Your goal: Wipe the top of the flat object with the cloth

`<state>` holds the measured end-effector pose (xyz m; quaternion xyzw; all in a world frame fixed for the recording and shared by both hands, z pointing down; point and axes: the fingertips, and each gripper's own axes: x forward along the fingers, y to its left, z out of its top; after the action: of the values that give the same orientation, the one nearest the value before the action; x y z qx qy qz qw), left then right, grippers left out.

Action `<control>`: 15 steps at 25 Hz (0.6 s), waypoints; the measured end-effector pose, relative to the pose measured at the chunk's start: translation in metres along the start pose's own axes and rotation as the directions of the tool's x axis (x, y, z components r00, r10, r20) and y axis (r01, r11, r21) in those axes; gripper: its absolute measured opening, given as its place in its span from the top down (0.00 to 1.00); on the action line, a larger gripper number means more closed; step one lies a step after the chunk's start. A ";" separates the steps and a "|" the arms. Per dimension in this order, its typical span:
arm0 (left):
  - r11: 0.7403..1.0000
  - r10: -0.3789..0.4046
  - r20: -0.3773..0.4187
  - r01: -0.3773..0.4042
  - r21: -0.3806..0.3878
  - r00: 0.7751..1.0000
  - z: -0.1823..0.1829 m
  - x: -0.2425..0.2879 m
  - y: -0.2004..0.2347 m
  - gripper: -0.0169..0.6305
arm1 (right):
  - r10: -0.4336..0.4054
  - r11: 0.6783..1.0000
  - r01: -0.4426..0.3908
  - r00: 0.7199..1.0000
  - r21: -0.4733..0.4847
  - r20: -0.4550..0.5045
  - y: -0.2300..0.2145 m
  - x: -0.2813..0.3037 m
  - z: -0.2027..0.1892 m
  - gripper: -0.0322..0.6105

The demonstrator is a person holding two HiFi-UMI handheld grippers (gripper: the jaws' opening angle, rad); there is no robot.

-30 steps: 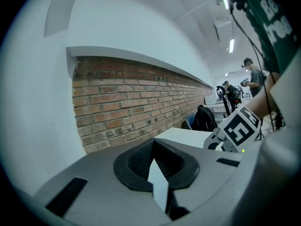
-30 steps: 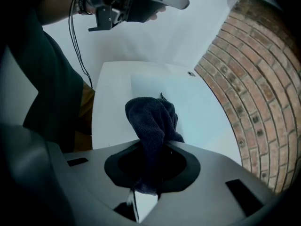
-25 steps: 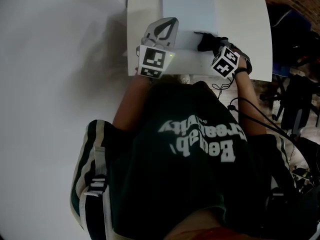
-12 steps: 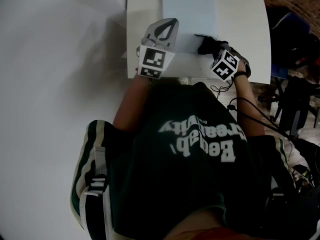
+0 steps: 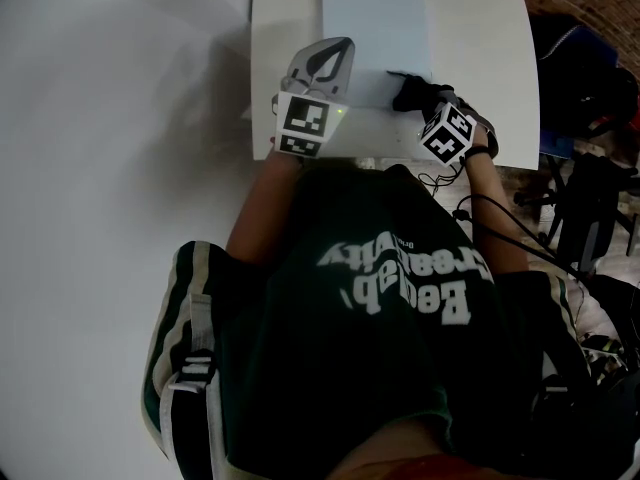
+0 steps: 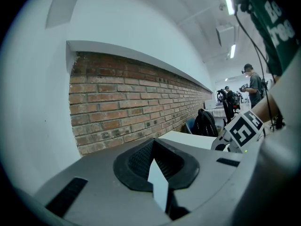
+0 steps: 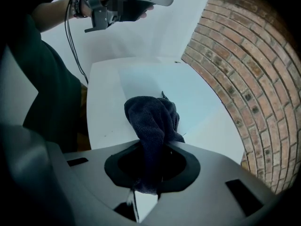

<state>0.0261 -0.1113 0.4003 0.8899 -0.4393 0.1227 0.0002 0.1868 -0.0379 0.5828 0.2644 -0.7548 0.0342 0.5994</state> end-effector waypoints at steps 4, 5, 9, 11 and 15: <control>1.000 -0.006 0.002 0.006 -0.004 1.000 0.000 0.001 -0.003 0.98 | 0.001 1.000 -0.001 1.000 0.002 0.006 0.001 -0.001 0.000 0.86; 1.000 -0.007 0.003 0.007 -0.006 1.000 0.001 0.002 -0.004 0.98 | 0.006 1.000 -0.006 1.000 0.003 0.007 0.000 -0.001 0.000 0.86; 1.000 -0.006 0.006 0.006 -0.014 1.000 -0.002 0.002 -0.002 0.98 | 0.027 1.000 -0.027 1.000 0.005 0.011 0.002 0.001 0.001 0.86; 1.000 -0.008 0.008 0.008 -0.012 1.000 -0.005 0.001 -0.002 0.98 | 0.027 1.000 -0.027 1.000 0.007 0.011 0.005 0.002 0.002 0.86; 1.000 -0.010 0.005 0.010 -0.008 1.000 -0.005 0.002 -0.002 0.98 | 0.031 0.999 -0.032 0.999 0.011 0.012 0.005 0.002 0.001 0.86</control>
<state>0.0274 -0.1109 0.4055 0.8924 -0.4353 0.1190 0.0031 0.1837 -0.0348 0.5862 0.2561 -0.7622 0.0463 0.5927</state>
